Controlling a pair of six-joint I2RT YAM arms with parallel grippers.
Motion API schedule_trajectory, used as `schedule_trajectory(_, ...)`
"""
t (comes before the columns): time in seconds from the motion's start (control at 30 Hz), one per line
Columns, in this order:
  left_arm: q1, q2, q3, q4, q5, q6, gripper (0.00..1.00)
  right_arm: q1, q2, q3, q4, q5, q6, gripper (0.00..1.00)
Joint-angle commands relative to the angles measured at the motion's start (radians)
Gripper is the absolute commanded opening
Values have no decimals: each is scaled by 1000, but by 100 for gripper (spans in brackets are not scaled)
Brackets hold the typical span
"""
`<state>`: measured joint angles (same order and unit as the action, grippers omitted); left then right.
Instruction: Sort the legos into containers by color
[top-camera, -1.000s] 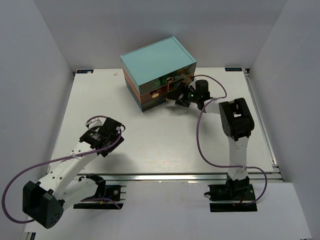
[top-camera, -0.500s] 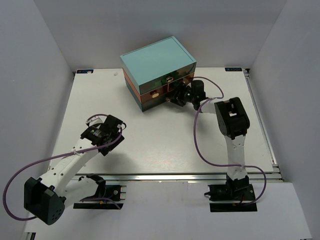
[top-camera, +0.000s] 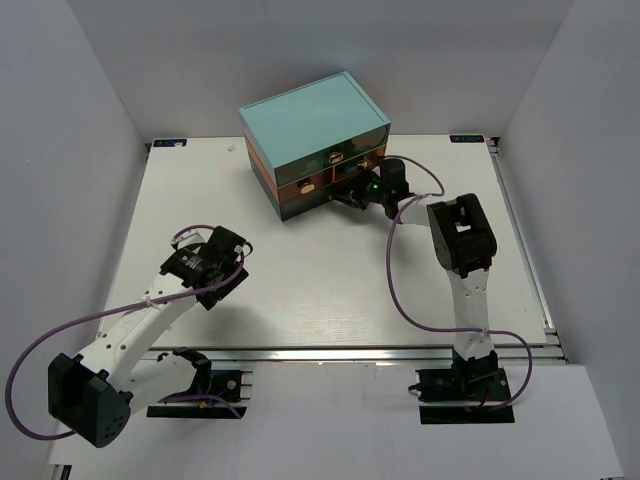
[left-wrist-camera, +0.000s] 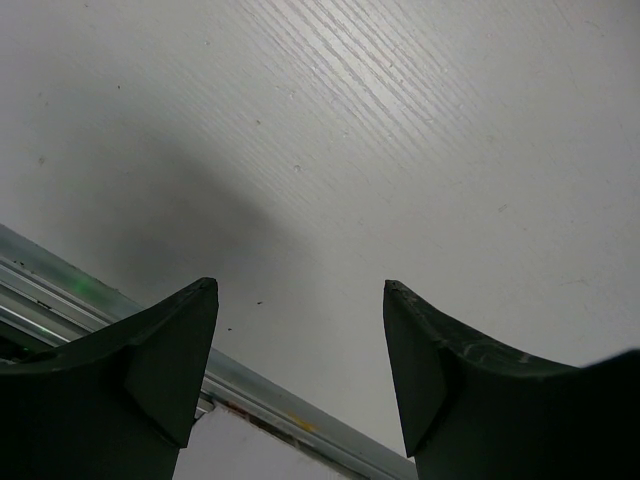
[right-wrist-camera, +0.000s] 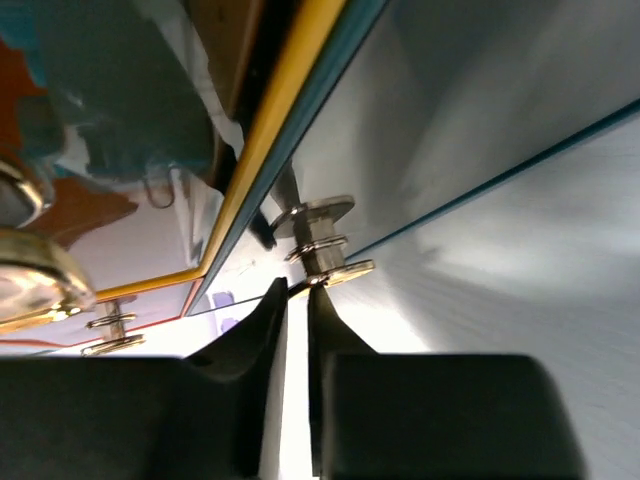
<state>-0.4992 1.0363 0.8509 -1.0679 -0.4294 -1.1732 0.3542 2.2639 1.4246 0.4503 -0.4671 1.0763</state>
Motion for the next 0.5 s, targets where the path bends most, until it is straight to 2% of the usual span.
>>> schedule_trajectory(0.0, 5, -18, 33, -14, -12, -20, 77, 12, 31, 48, 129, 79, -79, 8)
schedule_trajectory(0.27, 5, -33, 10, 13, -6, -32, 77, -17, -75, -179, 217, 33, -84, 6)
schedule_trajectory(0.47, 5, -35, 2, 23, -6, -28, 77, -34, -101, -227, 229, 28, -99, 6)
